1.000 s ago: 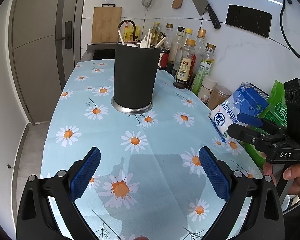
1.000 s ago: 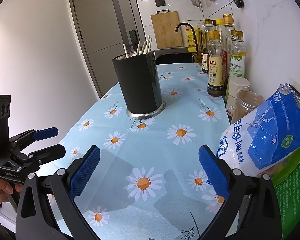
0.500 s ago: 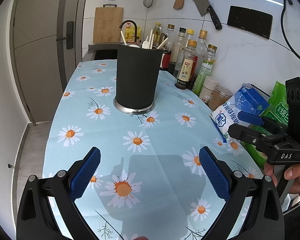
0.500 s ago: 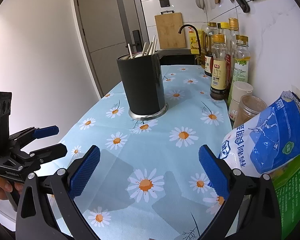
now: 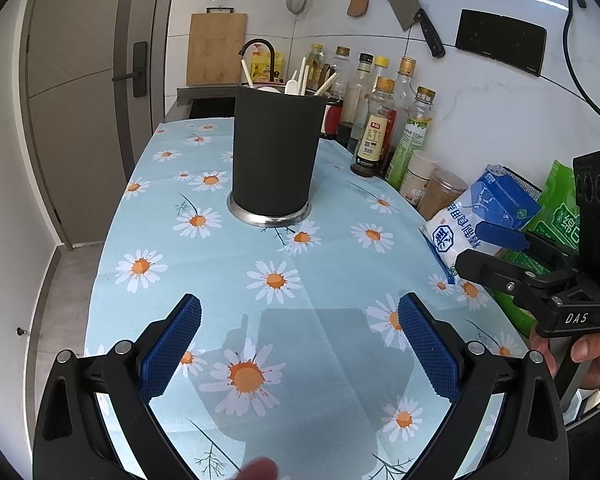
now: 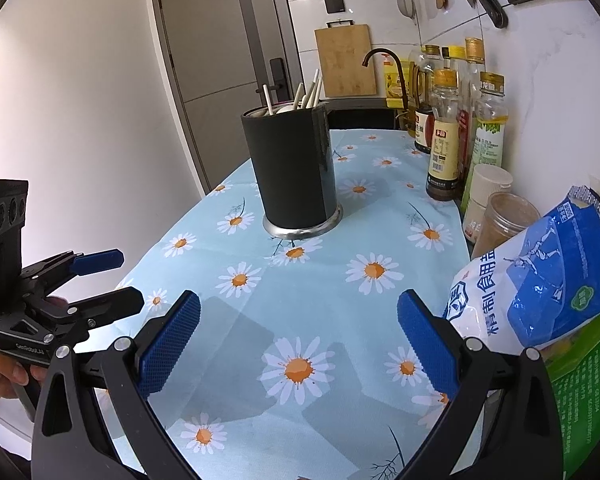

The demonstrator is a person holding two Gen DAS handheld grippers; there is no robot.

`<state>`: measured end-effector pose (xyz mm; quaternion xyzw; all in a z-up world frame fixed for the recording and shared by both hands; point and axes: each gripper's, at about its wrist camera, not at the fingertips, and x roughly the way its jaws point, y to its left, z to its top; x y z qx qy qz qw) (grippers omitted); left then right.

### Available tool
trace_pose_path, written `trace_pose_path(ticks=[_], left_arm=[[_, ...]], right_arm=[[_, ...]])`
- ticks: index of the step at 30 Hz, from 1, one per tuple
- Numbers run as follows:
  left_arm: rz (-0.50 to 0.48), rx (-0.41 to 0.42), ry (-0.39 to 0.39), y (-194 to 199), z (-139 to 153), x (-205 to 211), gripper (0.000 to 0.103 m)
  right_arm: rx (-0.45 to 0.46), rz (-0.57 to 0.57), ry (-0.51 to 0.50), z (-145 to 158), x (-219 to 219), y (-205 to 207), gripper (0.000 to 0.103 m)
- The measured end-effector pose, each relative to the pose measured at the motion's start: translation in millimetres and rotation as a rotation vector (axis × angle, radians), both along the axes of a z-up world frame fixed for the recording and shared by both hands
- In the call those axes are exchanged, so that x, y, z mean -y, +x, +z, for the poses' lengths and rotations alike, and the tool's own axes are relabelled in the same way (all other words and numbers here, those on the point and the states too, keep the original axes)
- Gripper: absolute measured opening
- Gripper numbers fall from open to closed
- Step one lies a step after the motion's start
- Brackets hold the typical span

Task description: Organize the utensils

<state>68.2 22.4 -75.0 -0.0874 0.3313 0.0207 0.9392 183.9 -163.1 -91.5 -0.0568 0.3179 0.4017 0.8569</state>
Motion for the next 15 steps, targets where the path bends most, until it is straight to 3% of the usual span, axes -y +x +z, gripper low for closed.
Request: trace_pose_path(ticks=[15], left_arm=[[0.001, 0.023, -0.027, -4.6, 5.2, -0.7, 0.096]], right_arm=[[0.001, -0.015, 0.007, 1.7, 4.2, -1.7, 0.098]])
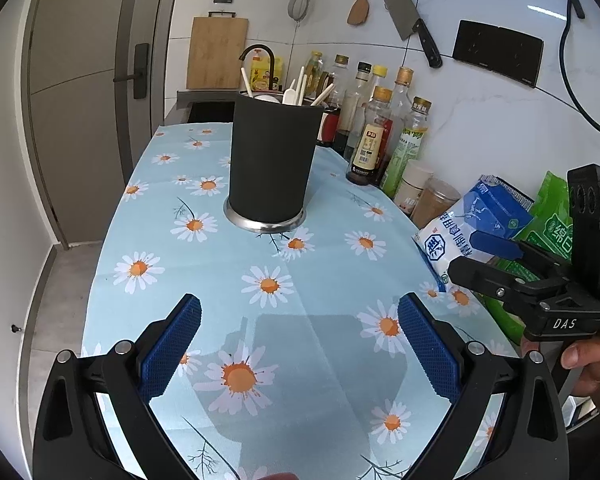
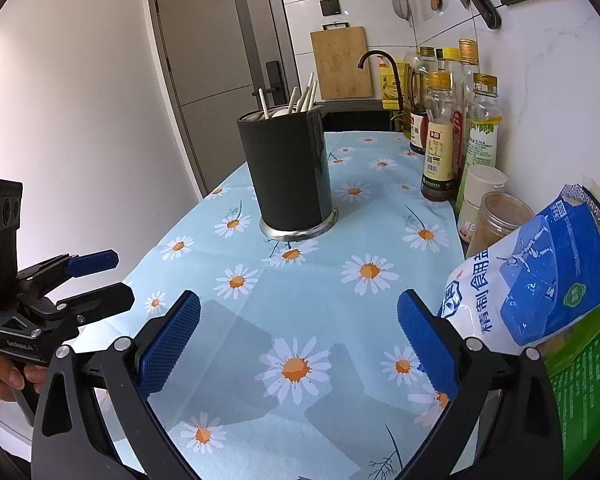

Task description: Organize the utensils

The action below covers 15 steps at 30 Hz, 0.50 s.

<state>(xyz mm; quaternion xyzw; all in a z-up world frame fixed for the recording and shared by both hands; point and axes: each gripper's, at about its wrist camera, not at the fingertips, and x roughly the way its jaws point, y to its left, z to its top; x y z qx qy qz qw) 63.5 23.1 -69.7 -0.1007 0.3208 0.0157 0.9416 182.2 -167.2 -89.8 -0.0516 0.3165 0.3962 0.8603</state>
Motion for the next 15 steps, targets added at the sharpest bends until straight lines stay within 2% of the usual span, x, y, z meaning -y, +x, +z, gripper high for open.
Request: trace_pose_path(ticks=[15], left_arm=[[0.002, -0.006, -0.001, -0.3, -1.6, -0.2, 0.096]], right_arm=[[0.000, -0.001, 0.001, 0.9, 0.4, -1.9, 0.098]])
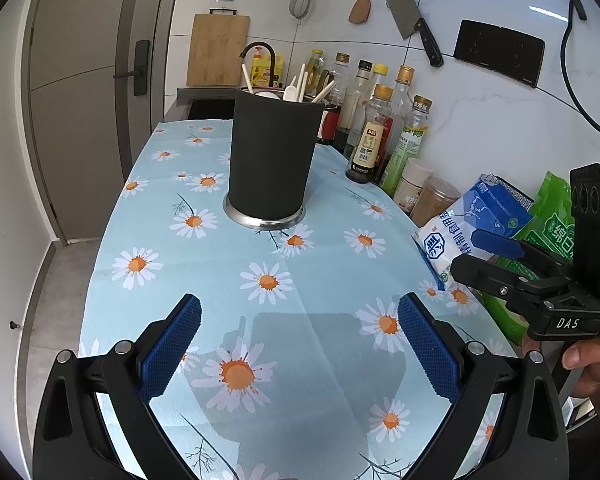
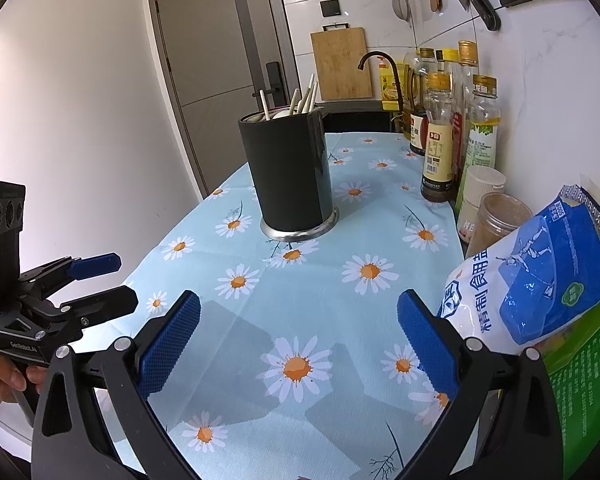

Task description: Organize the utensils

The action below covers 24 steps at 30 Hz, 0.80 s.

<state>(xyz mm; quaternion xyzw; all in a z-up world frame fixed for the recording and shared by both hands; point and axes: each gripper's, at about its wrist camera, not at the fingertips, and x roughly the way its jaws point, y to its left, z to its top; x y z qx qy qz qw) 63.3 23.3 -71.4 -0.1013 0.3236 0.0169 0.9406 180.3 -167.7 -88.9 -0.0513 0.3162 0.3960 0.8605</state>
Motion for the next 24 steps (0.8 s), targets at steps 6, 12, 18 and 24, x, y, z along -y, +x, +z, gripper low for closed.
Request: trace_pose_path(ticks=[6, 12, 18, 24], left_arm=[[-0.006, 0.000, 0.013, 1.1, 0.3, 2.7, 0.096], [-0.007, -0.001, 0.013, 1.2, 0.0, 3.4, 0.096], [-0.010, -0.009, 0.012, 2.2, -2.1, 4.3, 0.096], [-0.005, -0.015, 0.011, 2.3, -3.4, 3.6, 0.096]], right_arm=[[-0.001, 0.003, -0.002, 0.7, -1.2, -0.2, 0.098], [-0.004, 0.001, -0.002, 1.0, -1.9, 0.3, 0.098], [-0.007, 0.001, -0.002, 0.6, -1.6, 0.6, 0.098], [-0.005, 0.007, 0.000, 1.0, -2.2, 0.7, 0.098]])
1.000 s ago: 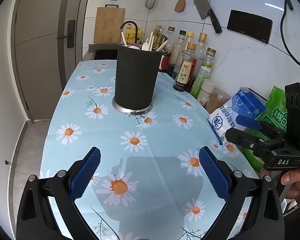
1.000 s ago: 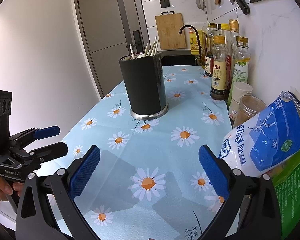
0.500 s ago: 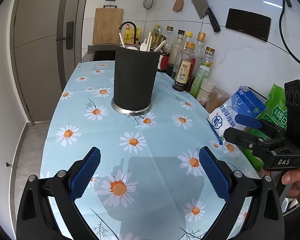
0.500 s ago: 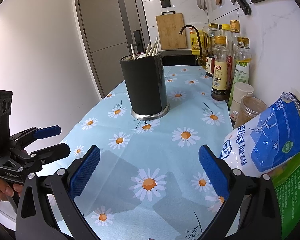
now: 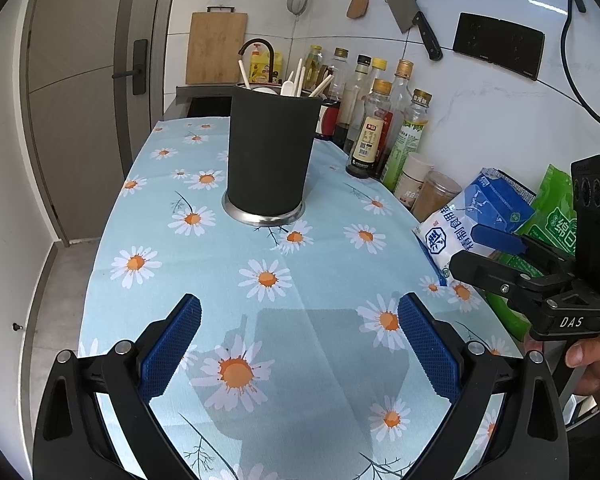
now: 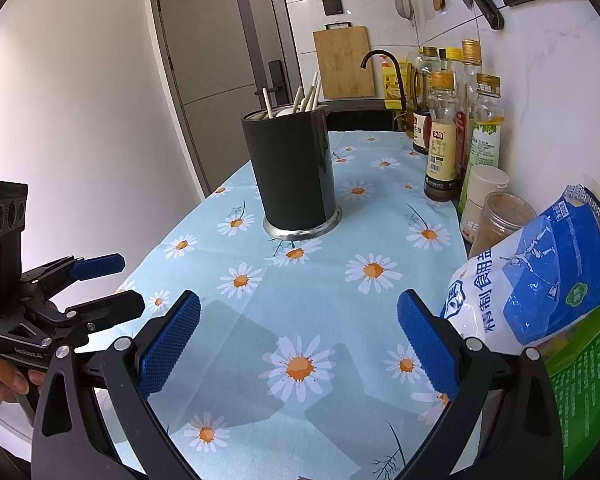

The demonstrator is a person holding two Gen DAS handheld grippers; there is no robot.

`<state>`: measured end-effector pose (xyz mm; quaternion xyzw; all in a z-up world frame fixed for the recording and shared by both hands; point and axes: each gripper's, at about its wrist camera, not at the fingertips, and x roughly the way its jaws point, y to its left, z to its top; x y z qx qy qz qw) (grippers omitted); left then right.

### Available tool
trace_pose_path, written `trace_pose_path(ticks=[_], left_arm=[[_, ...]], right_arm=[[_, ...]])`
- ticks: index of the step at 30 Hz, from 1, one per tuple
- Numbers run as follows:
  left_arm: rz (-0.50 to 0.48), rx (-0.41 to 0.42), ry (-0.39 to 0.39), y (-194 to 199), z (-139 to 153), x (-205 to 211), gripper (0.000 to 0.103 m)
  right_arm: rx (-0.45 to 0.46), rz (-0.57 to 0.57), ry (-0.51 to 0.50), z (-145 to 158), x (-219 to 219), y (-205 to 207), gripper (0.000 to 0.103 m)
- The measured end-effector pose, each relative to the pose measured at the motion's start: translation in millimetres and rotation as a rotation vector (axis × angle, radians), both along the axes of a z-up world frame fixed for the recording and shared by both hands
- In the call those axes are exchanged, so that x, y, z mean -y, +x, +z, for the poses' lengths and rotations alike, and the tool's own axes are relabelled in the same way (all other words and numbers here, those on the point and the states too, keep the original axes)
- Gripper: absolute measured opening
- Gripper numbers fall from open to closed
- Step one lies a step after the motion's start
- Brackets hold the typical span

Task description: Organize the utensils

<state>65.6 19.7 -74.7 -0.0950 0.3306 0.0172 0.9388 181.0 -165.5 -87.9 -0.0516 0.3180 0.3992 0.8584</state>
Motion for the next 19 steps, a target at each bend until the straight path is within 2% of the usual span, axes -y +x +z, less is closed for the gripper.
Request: trace_pose_path(ticks=[19], left_arm=[[-0.012, 0.011, -0.002, -0.6, 5.3, 4.3, 0.096]], right_arm=[[-0.003, -0.009, -0.004, -1.5, 2.1, -1.7, 0.098]])
